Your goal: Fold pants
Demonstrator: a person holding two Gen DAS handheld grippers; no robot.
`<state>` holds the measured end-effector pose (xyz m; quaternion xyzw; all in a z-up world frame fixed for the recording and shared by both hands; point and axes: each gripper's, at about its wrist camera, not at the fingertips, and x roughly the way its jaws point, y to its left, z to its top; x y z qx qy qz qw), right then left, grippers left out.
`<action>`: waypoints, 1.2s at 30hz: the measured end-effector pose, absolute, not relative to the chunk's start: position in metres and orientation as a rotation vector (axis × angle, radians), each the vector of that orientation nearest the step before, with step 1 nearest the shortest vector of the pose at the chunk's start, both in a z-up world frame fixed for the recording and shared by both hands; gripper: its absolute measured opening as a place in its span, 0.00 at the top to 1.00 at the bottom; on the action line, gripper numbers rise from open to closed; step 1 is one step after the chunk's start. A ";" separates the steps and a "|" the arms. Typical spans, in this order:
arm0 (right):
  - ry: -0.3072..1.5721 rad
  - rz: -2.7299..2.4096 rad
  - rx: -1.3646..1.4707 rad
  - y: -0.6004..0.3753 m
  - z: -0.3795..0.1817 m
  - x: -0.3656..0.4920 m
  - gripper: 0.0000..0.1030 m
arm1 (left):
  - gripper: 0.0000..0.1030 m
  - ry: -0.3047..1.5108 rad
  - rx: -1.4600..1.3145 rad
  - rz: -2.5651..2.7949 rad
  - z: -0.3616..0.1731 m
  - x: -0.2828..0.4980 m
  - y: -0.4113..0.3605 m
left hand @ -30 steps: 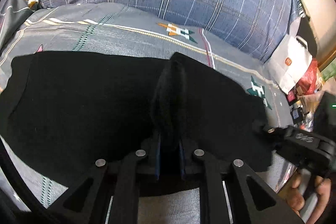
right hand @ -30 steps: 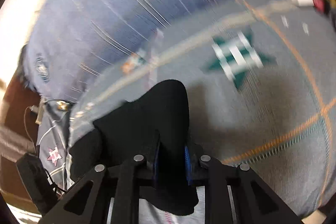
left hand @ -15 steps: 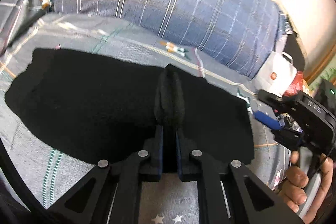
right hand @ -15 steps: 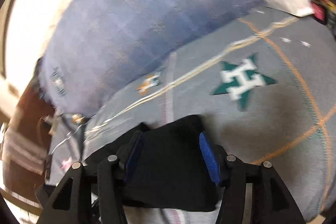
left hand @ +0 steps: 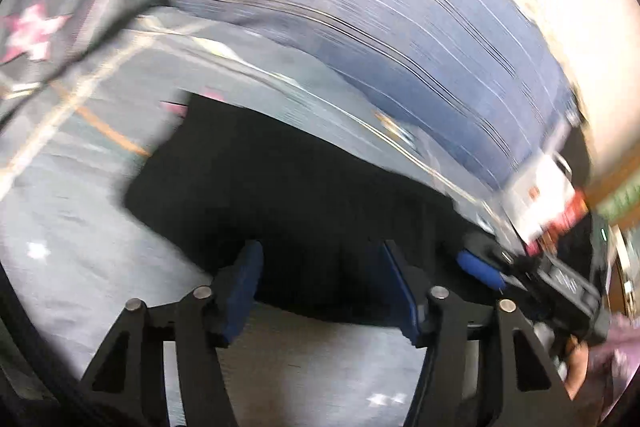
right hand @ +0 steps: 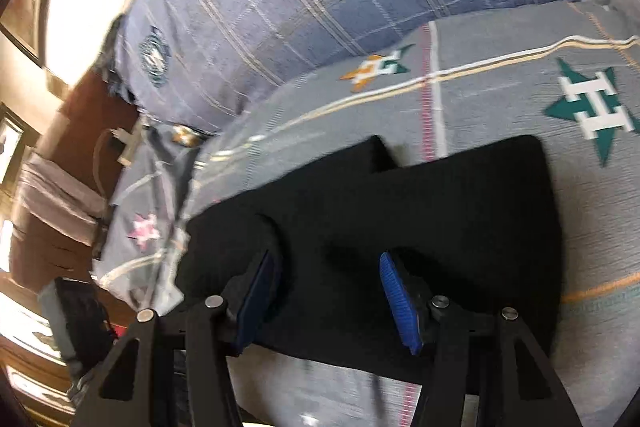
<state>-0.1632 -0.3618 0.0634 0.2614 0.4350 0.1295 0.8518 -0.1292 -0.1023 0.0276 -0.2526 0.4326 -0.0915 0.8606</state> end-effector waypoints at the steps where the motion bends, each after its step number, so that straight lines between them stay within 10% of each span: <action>1: 0.914 0.299 0.557 -0.356 0.063 -0.162 0.43 | 0.40 0.907 -0.551 -0.162 0.023 -0.128 -0.089; 6: 0.895 0.448 0.545 -0.308 0.062 -0.158 0.43 | 0.45 0.905 -0.696 -0.097 0.005 -0.132 -0.047; 10: 0.967 0.460 0.489 -0.283 0.052 -0.151 0.43 | 0.69 0.885 -0.721 -0.051 0.002 -0.138 -0.037; 31: 1.001 0.418 0.431 -0.274 0.040 -0.149 0.43 | 0.64 0.947 -0.735 -0.024 -0.004 -0.098 -0.057; 36: 1.010 0.429 0.483 -0.280 0.039 -0.147 0.43 | 0.84 0.912 -0.606 -0.023 0.011 -0.098 -0.072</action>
